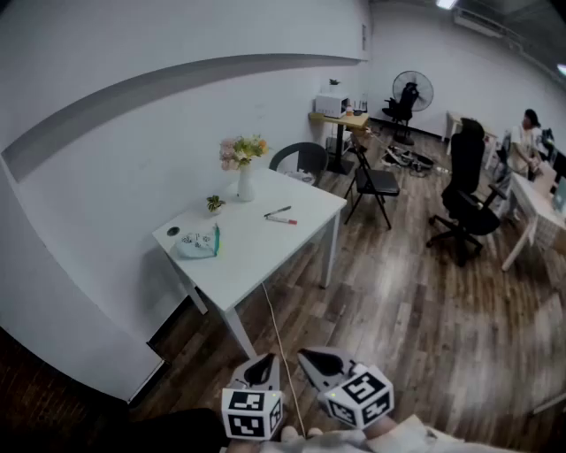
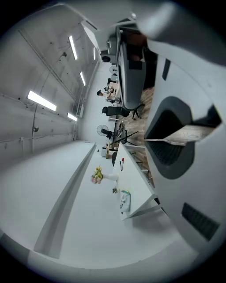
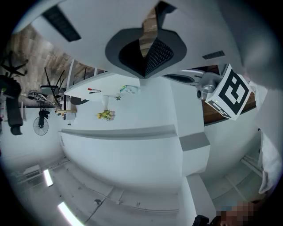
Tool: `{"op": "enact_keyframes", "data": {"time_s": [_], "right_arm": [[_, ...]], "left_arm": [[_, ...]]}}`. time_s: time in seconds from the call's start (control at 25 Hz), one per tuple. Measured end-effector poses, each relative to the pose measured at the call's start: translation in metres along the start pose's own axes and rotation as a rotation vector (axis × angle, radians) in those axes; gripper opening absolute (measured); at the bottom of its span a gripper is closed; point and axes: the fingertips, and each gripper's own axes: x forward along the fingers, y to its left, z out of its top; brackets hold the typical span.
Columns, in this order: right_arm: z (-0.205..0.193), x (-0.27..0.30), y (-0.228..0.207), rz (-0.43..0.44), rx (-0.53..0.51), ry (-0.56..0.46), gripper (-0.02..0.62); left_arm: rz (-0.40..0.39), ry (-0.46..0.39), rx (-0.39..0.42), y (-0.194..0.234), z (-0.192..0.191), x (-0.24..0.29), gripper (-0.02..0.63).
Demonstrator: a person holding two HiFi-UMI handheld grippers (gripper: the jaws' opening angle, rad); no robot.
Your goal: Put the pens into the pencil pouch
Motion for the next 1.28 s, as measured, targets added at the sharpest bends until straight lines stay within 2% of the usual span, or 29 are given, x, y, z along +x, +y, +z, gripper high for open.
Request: {"op": "enact_keyframes", "data": {"time_s": [0.68, 0.88, 1.04, 1.16, 1.24, 1.28], "right_arm": [[-0.006, -0.007, -0.008, 0.009, 0.014, 0.004, 0.005], [-0.003, -0.009, -0.014, 0.028, 0.033, -0.049, 0.006], [-0.009, -0.012, -0.022, 0.016, 0.031, -0.029, 0.008], [-0.014, -0.013, -0.029, 0.008, 0.034, -0.021, 0.009], [-0.016, -0.014, -0.032, 0.010, 0.042, -0.016, 0.062], [-0.018, -0.014, -0.033, 0.014, 0.044, -0.013, 0.091]], "left_arm": [[0.006, -0.007, -0.005, -0.011, 0.002, 0.006, 0.015], [-0.061, -0.065, -0.016, -0.019, 0.006, 0.006, 0.015], [-0.007, -0.053, 0.004, -0.017, 0.004, 0.011, 0.015], [-0.002, -0.041, 0.002, -0.023, 0.000, 0.016, 0.017], [-0.003, -0.027, 0.004, -0.029, -0.004, 0.018, 0.041], [-0.003, -0.021, 0.004, -0.032, -0.006, 0.018, 0.078]]}}
